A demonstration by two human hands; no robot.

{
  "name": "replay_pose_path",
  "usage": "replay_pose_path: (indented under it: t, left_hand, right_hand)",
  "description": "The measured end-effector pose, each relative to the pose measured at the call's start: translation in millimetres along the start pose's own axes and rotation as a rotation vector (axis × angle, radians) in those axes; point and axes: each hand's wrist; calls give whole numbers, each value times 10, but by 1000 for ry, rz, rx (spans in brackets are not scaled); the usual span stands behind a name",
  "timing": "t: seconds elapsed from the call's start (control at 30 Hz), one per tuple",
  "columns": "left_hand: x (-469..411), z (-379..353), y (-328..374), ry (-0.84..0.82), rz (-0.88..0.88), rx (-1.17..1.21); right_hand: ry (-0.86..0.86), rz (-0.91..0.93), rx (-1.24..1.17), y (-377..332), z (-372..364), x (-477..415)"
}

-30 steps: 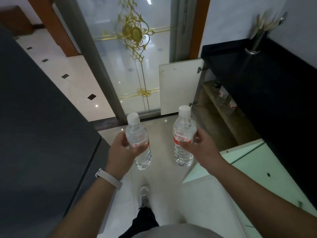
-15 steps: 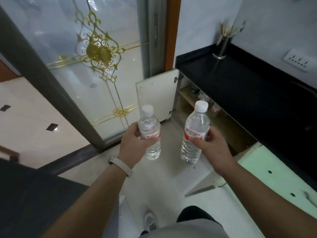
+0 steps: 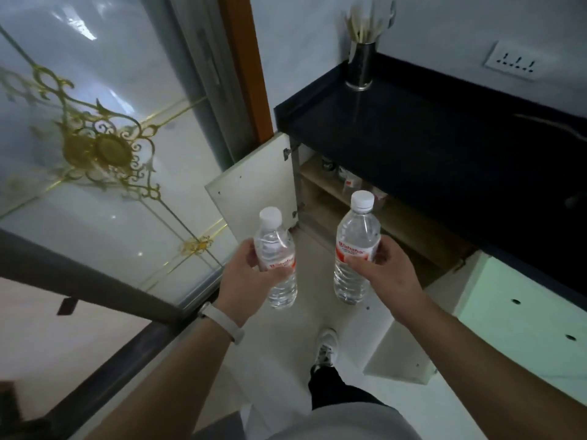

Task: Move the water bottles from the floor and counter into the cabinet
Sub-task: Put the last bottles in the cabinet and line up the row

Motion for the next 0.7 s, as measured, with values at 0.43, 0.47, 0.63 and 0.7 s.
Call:
replay_pose_path:
  t: [0.43, 0.47, 0.63, 0.7]
  left_hand:
    - [-1409, -114, 717, -53, -100, -235]
    - [-1470, -150, 778, -67, -110, -237]
    - [-1875, -359, 902, -167, -155, -239]
    - [-2064, -455, 903, -232, -166, -274]
  right_hand:
    - [41, -22, -96, -403, -102, -1318]
    - [60, -25, -105, -434, -82, -1366]
    - [130, -36, -118, -515, 44, -1558]
    - [182, -52, -115, -490, 90, -1630]
Point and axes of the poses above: each hand's wrist, its own x-axis away from the middle knuckle, its own z-axis out of the back of the hand, y = z × x, and after that the axes turned 5 degrees about -x, right-handed
